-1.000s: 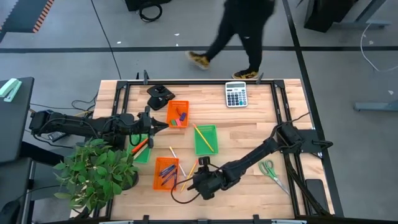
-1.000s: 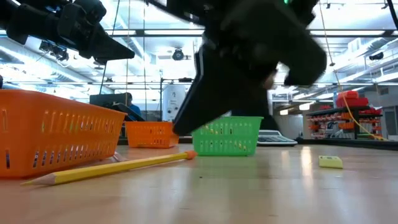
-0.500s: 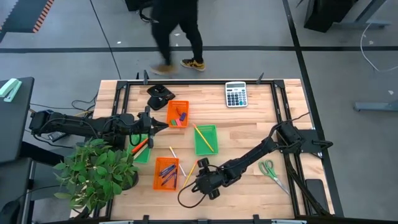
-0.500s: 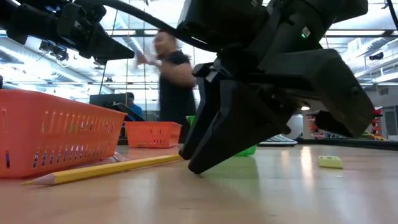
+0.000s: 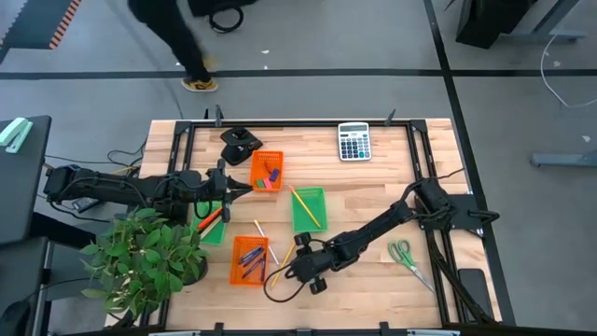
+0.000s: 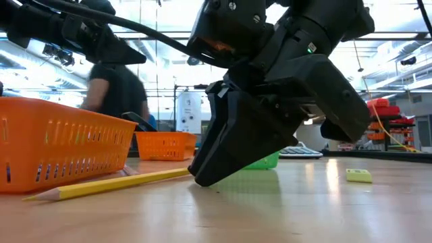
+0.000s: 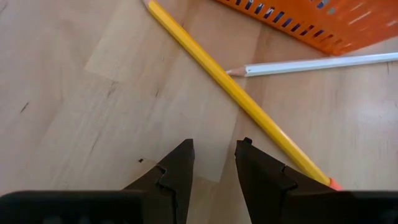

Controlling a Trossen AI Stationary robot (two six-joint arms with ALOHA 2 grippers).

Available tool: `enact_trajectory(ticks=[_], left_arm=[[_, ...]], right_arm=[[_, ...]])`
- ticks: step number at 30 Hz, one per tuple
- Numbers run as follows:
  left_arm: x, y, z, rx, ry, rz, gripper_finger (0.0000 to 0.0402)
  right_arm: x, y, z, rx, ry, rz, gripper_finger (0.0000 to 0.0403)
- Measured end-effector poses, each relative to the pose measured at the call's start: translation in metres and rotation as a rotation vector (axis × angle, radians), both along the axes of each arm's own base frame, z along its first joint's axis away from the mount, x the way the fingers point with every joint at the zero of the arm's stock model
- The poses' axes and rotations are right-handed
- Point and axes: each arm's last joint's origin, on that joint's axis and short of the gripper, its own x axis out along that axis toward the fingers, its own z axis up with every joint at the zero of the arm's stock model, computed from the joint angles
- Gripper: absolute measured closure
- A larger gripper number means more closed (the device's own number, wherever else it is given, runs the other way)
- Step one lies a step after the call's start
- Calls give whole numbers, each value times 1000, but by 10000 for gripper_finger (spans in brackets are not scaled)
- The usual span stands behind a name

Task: Sort crayons/erasers/pens/pencils in bins
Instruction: Put the yellow pencil into the right green basket

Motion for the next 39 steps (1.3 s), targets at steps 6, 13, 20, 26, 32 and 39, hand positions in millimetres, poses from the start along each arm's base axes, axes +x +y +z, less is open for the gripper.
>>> enact_trajectory(ticks=[6, 13, 20, 26, 32, 39], left_arm=[[0, 0, 0, 0, 0, 0, 370], [0, 0, 0, -1, 0, 0, 369], [0, 0, 0, -1, 0, 0, 368], [0, 0, 0, 0, -1, 0, 373], [0, 0, 0, 0, -1, 0, 366], [0, 0, 0, 2, -1, 0, 375]], right_arm=[[-2, 2, -1, 0, 3, 7, 274], [10, 11, 13, -111, -119, 47, 274], [22, -15, 11, -42, -200, 28, 274], [19, -32, -2, 52, -130, 11, 274], [9, -36, -12, 126, -104, -67, 274], [0, -15, -13, 127, -86, -36, 284]])
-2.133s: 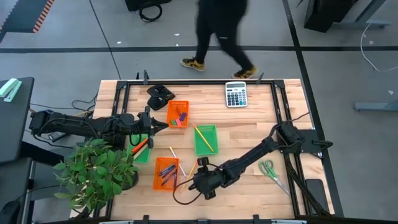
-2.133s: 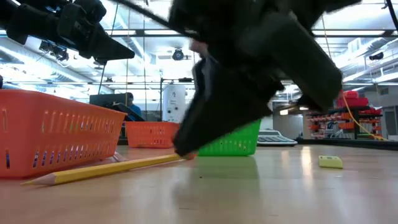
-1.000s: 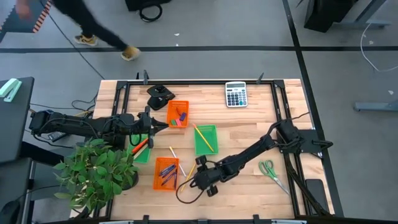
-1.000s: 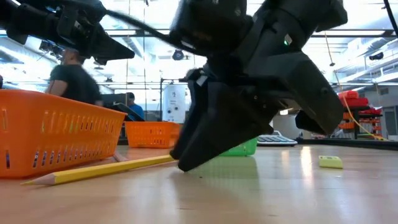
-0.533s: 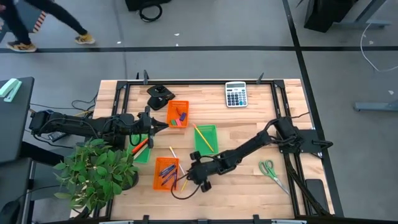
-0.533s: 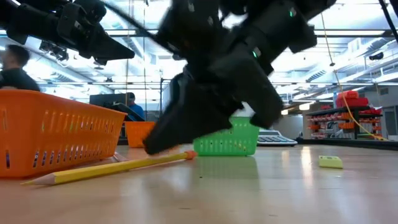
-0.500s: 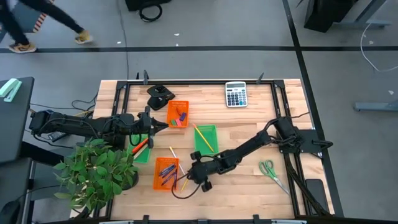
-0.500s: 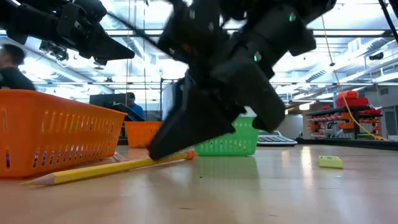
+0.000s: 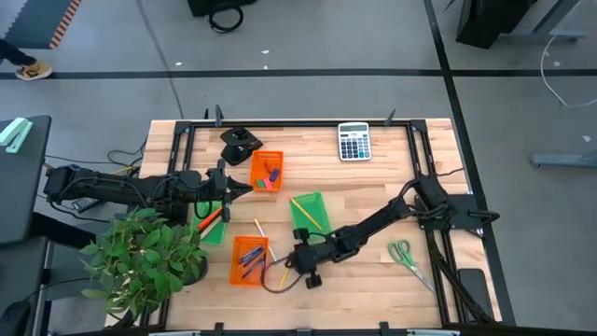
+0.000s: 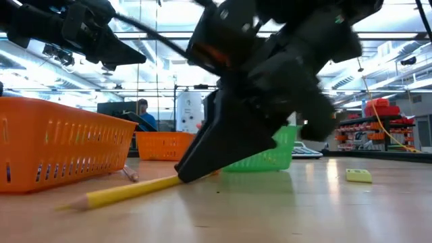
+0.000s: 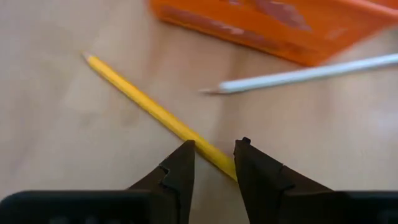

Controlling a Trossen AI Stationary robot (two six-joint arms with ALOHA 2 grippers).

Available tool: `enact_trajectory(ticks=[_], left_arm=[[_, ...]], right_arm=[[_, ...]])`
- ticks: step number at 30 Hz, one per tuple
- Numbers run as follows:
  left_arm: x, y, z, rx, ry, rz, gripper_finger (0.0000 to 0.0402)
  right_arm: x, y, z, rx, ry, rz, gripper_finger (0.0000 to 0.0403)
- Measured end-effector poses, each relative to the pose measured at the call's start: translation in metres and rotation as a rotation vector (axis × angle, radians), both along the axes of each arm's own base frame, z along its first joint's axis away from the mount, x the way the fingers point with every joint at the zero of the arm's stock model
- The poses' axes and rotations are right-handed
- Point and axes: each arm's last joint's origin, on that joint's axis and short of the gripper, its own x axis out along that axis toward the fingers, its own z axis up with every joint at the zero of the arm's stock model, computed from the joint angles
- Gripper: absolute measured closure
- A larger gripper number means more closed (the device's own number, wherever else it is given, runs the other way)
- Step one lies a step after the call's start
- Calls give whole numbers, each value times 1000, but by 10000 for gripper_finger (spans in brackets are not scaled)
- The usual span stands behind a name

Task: Sort crayons/erasers/pens/pencils in bins
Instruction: Put the yellow pencil into the right green basket

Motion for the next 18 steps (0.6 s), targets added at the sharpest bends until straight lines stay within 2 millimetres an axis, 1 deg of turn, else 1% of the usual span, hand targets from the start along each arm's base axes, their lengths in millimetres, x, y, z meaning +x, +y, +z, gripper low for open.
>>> enact_trajectory(ticks=[4, 9, 14, 18], left_arm=[[0, 0, 0, 0, 0, 0, 378], [0, 0, 0, 0, 1, 0, 372], [0, 0, 0, 0, 1, 0, 372], [0, 0, 0, 0, 1, 0, 378]], right_arm=[[-3, 18, 4, 0, -5, 69, 300], [-6, 29, 6, 8, 0, 103, 319], [-6, 30, 6, -17, -9, 103, 331], [-2, 23, 6, -63, -24, 109, 337]])
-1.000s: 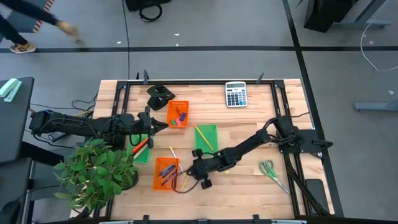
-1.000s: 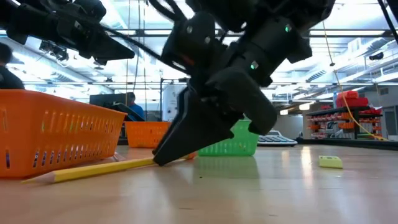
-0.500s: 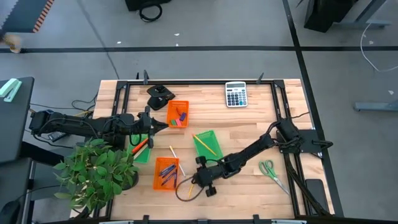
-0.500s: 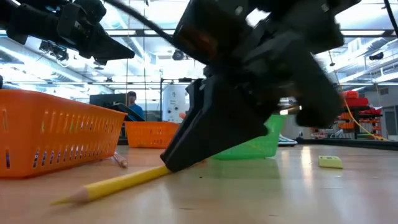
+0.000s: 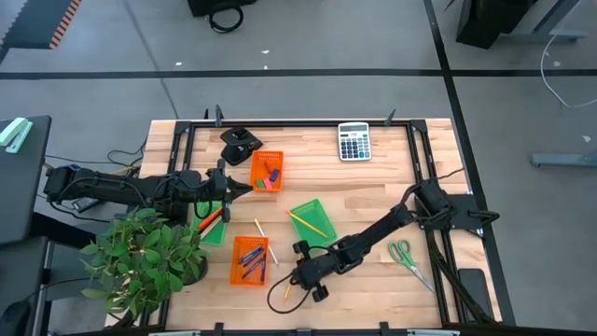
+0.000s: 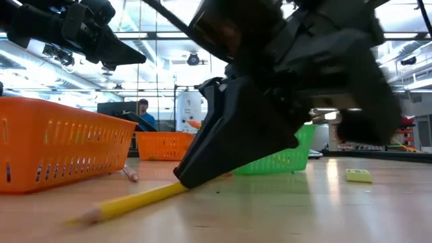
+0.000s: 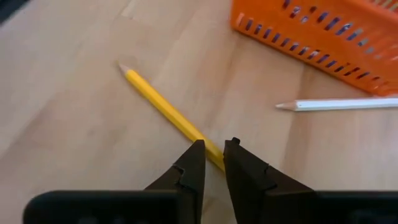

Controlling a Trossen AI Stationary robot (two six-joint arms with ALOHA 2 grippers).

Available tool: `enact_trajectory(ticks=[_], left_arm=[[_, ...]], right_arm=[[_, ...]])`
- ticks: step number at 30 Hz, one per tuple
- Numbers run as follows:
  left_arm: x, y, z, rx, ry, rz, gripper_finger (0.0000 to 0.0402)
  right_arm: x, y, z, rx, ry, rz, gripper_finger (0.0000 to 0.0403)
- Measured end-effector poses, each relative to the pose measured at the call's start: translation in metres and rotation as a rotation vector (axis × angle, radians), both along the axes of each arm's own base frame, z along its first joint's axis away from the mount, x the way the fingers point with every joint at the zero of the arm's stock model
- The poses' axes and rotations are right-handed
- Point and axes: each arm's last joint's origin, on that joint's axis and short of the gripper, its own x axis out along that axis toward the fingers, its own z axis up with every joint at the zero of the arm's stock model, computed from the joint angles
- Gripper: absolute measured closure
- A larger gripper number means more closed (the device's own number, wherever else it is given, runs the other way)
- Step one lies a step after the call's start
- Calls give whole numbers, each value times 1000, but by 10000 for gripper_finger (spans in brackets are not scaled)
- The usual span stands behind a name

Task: Sort crayons/erasers/pens/pencils in bins
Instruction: Put the yellow pencil into the right green basket

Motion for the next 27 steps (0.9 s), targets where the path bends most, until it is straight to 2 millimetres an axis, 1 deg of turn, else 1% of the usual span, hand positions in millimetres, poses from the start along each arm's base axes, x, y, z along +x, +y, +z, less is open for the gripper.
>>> enact_trajectory(ticks=[5, 9, 11, 14, 19, 21, 23, 27], left_arm=[[0, 0, 0, 0, 0, 0, 374], [0, 0, 0, 12, 3, -2, 370], [0, 0, 0, 14, 3, -3, 371], [0, 0, 0, 14, 4, -3, 376], [0, 0, 0, 14, 3, -3, 381], [0, 0, 0, 14, 4, -3, 380], [0, 0, 0, 14, 4, -3, 377], [0, 0, 0, 14, 4, -2, 371]], right_arm=[[5, -11, 0, -28, -13, 4, 356], [8, -4, 6, -55, -18, 41, 388], [12, 2, 13, -82, -50, 62, 396], [20, 12, 31, -123, -96, 86, 396], [28, 16, 53, -143, -42, 101, 397], [28, 16, 59, -146, -14, 97, 395], [28, 16, 59, -144, 4, 111, 384], [27, 9, 51, -86, 40, 140, 333]])
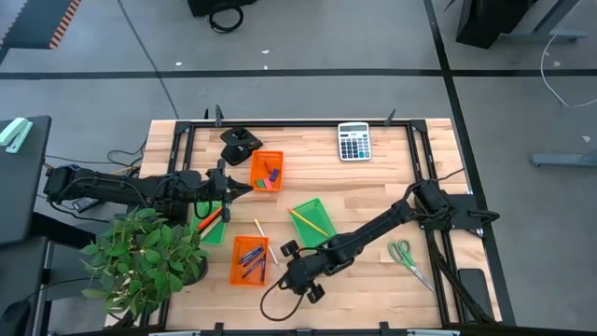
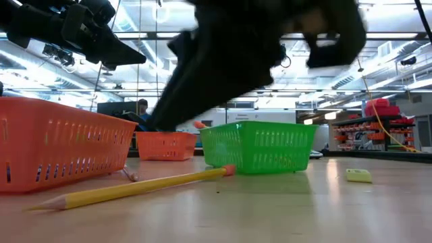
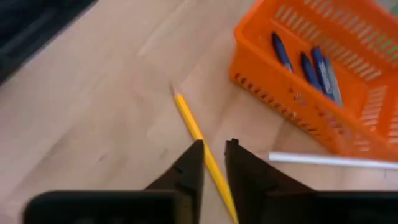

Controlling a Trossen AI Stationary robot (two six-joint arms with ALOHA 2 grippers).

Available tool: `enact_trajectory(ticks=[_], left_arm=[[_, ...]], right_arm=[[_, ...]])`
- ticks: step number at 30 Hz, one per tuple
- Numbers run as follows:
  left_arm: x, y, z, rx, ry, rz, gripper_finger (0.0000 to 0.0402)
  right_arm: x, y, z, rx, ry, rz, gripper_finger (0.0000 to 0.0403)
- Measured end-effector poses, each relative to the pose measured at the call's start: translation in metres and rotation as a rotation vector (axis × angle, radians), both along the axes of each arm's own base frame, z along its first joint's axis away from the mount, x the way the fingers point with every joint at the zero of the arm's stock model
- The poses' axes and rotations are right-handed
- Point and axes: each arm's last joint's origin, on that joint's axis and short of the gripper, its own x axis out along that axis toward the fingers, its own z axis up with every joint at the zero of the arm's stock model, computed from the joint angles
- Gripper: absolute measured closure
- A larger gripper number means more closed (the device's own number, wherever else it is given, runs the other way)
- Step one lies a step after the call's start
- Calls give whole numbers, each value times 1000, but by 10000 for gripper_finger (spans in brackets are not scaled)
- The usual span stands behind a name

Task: Sort crayons/erasers/pens/pencils in bins
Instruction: Put the yellow pencil into the right green basket

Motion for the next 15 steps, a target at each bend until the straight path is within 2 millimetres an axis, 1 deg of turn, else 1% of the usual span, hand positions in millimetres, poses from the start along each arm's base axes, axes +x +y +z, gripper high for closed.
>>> enact_trajectory(ticks=[3, 6, 10, 13, 15], left_arm=[[0, 0, 0, 1, 0, -1, 370], [0, 0, 0, 2, 0, -1, 373], [0, 0, 0, 2, 0, -1, 378], [0, 0, 0, 1, 0, -1, 377], [0, 0, 0, 2, 0, -1, 373]], right_arm=[[-3, -4, -9, -14, 6, 8, 291], [-3, -5, -10, -71, -19, 40, 264], [-2, -15, -14, -84, -5, -9, 258], [3, -21, -13, -31, -13, -1, 265], [6, -20, -16, 0, -21, 0, 272]])
